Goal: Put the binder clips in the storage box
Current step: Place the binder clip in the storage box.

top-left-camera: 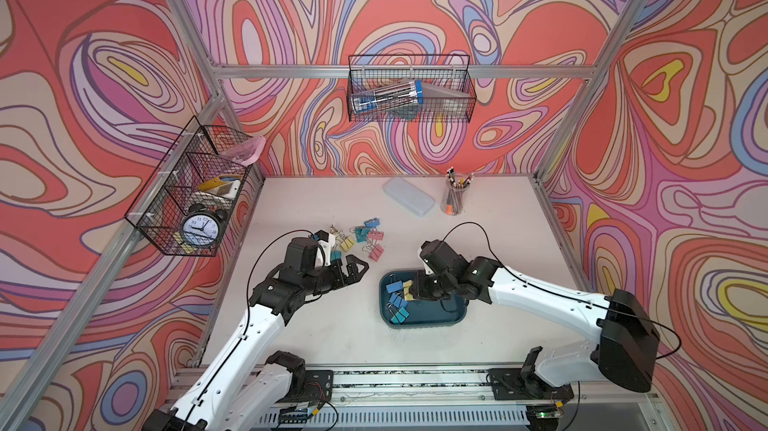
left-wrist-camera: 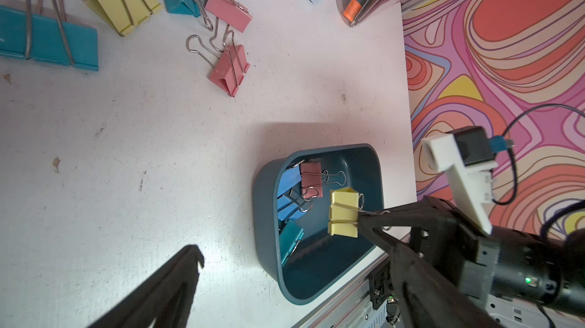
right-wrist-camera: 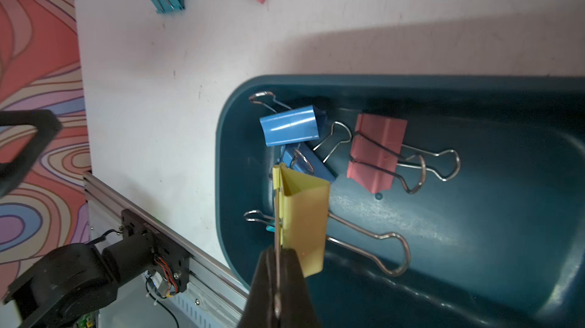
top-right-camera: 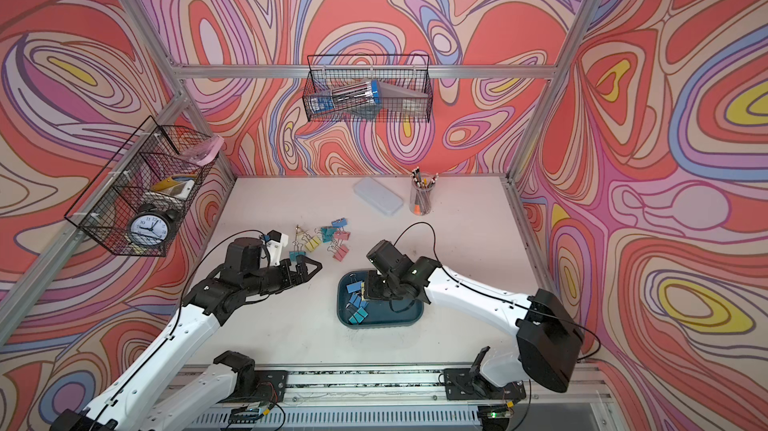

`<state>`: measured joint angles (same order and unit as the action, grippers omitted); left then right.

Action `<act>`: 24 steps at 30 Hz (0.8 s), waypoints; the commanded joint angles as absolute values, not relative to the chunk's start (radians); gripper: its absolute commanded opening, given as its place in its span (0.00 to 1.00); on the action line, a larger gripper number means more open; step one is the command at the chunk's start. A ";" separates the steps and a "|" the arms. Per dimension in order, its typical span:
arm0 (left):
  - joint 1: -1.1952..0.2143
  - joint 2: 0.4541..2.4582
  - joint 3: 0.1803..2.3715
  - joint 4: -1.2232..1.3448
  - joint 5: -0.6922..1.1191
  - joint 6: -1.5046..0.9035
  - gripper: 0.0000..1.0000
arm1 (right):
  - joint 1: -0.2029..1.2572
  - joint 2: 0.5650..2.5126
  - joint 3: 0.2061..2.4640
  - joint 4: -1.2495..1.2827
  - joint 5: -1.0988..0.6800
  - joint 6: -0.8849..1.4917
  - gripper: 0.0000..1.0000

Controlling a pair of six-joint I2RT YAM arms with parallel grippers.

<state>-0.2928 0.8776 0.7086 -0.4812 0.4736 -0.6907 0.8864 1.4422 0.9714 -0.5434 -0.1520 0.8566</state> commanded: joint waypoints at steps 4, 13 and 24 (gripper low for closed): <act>-0.287 0.852 0.718 -0.499 0.458 -0.676 0.99 | 0.906 1.465 0.921 -0.518 -0.136 0.883 0.00; -0.287 0.869 0.724 -0.485 0.469 -0.678 0.99 | 0.908 1.454 0.859 -0.495 -0.124 0.905 0.00; -0.287 0.840 0.741 -0.501 0.443 -0.671 0.99 | 0.911 1.431 1.071 -0.611 0.069 0.827 0.27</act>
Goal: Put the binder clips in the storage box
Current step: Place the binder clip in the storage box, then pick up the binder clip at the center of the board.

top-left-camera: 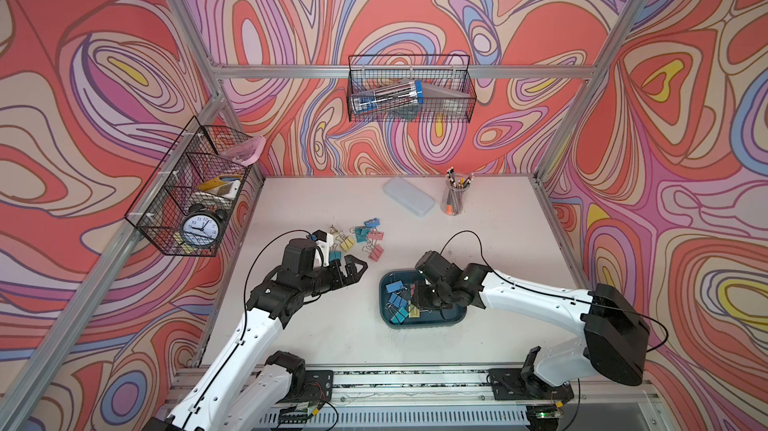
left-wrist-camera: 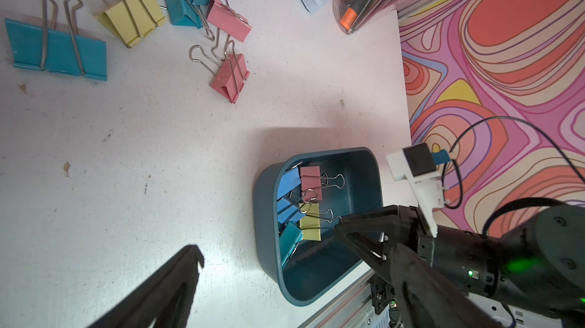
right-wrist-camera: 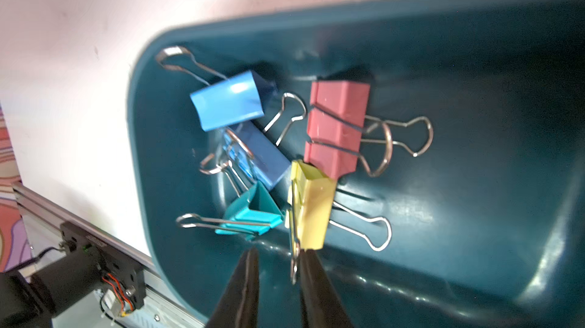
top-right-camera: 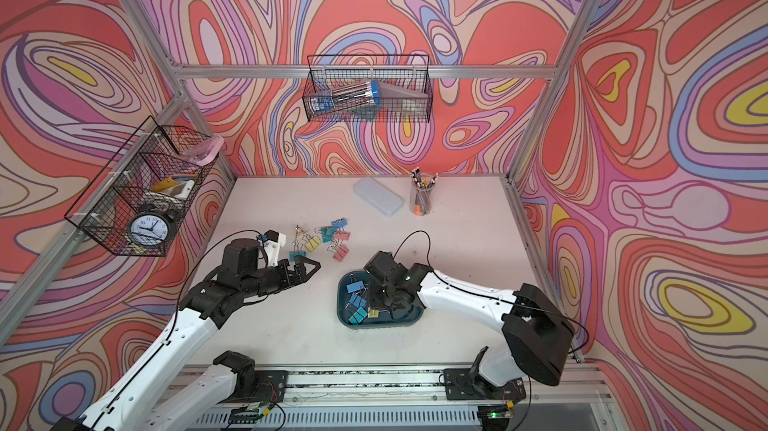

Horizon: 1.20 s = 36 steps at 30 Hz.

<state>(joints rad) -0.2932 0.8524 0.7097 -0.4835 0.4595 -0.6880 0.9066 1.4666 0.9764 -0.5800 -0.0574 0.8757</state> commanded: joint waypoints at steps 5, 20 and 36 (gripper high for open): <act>-0.287 0.809 0.764 -0.539 0.391 -0.672 0.99 | 0.908 1.569 1.297 -0.631 0.215 0.723 0.29; -0.287 0.538 0.772 -0.715 0.129 -0.666 0.99 | 0.906 2.305 2.090 -0.871 0.293 0.671 0.34; -0.287 0.581 0.718 -0.613 0.235 -0.684 0.99 | 0.887 2.520 2.292 -0.940 0.338 0.584 0.40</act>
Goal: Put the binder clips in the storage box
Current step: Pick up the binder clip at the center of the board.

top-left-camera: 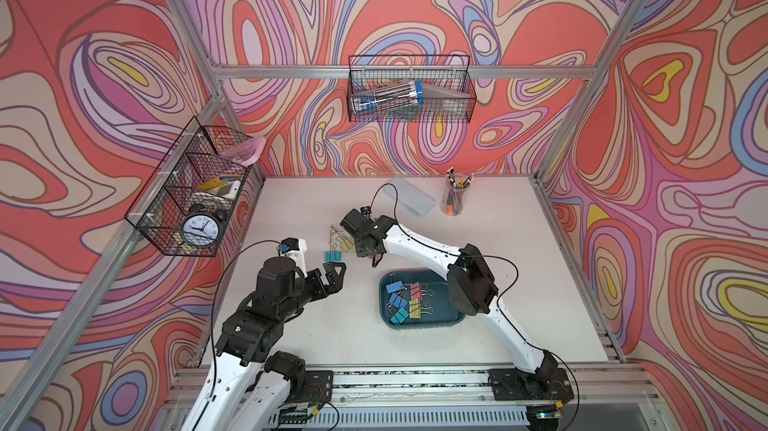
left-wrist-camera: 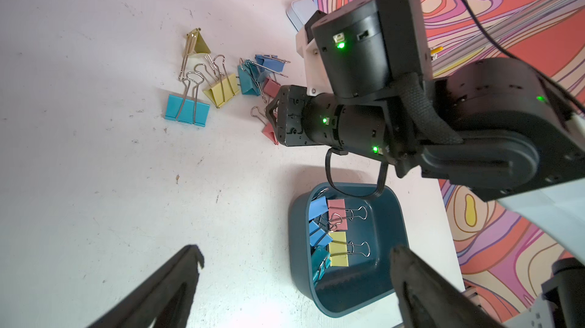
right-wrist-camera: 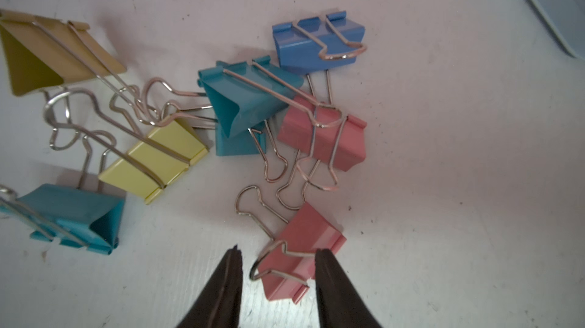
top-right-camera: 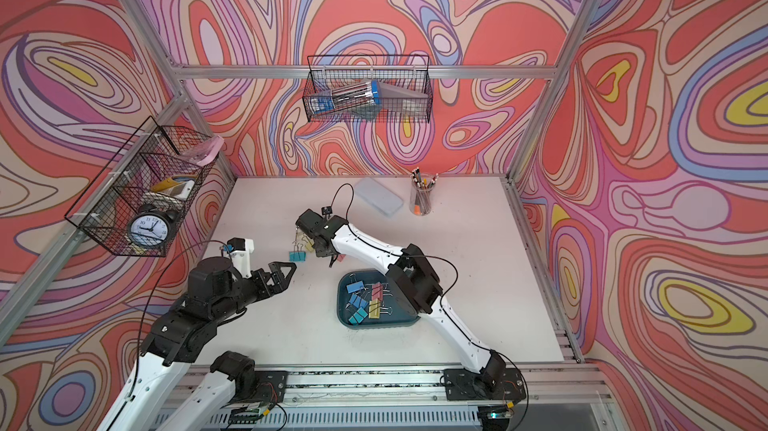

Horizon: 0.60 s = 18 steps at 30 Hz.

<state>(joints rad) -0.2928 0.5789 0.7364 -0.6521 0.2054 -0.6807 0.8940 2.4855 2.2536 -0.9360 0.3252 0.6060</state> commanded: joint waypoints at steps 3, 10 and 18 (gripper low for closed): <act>-0.287 0.586 0.725 -0.618 0.236 -0.677 0.99 | 0.884 2.540 2.310 -0.940 0.333 0.581 0.40; -0.286 0.588 0.726 -0.618 0.235 -0.676 0.99 | 0.882 2.529 2.274 -0.924 0.382 0.570 0.27; -0.287 0.595 0.721 -0.607 0.241 -0.684 0.99 | 0.882 2.482 2.233 -0.911 0.393 0.552 0.11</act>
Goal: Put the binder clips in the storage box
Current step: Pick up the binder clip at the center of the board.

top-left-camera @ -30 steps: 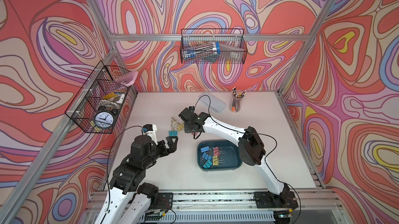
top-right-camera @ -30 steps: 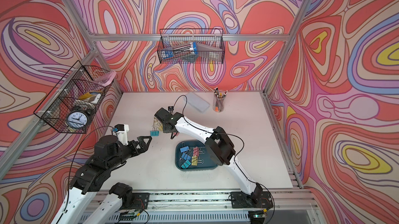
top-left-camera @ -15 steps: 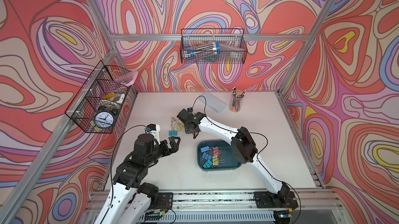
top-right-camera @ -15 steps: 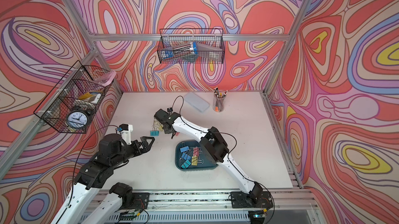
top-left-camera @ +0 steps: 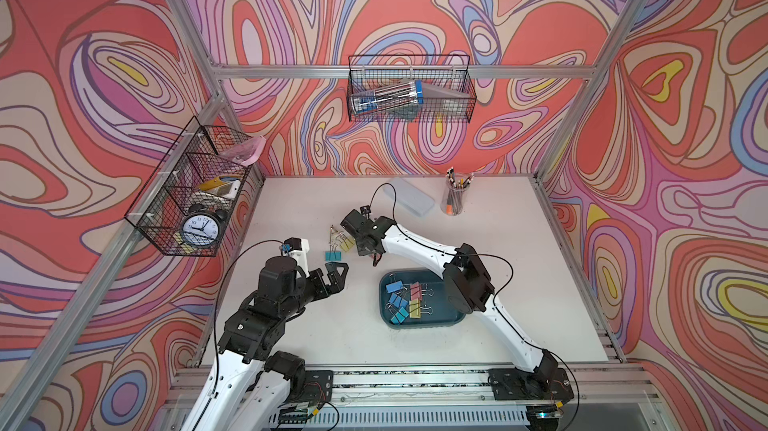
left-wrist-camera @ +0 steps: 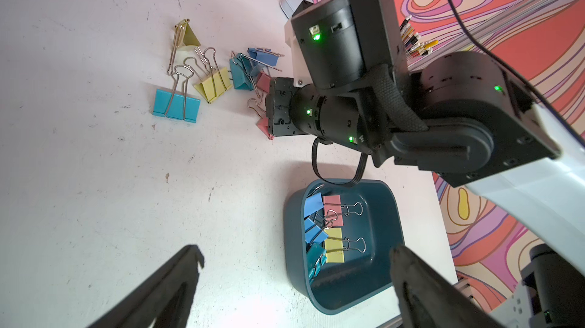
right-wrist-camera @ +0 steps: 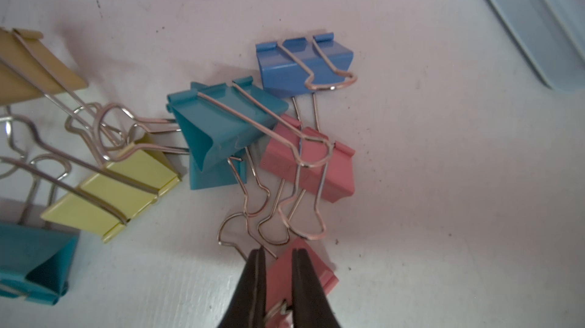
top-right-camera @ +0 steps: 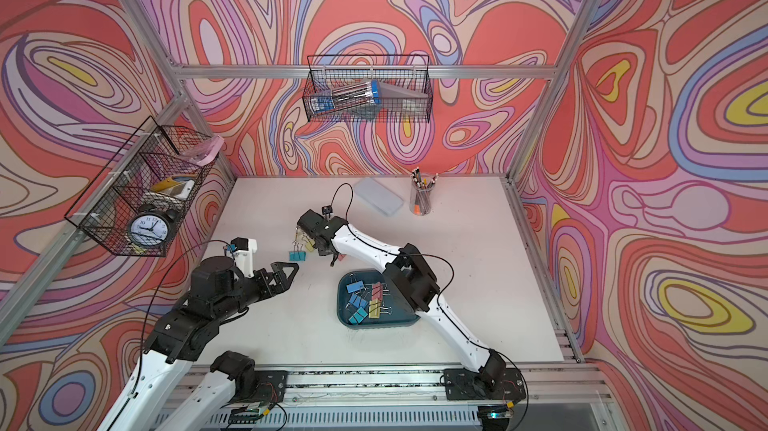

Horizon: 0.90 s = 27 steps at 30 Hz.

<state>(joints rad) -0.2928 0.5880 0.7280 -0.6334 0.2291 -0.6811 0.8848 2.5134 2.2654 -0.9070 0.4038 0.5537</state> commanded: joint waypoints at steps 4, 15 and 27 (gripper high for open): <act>-0.287 0.597 0.719 -0.603 0.245 -0.687 0.99 | 0.881 2.439 2.207 -0.904 0.391 0.553 0.04; -0.287 0.597 0.717 -0.594 0.245 -0.690 0.99 | 0.882 2.154 1.962 -0.727 0.325 0.579 0.00; -0.287 0.623 0.707 -0.525 0.276 -0.692 0.99 | 0.882 1.484 1.266 -0.326 0.250 0.774 0.00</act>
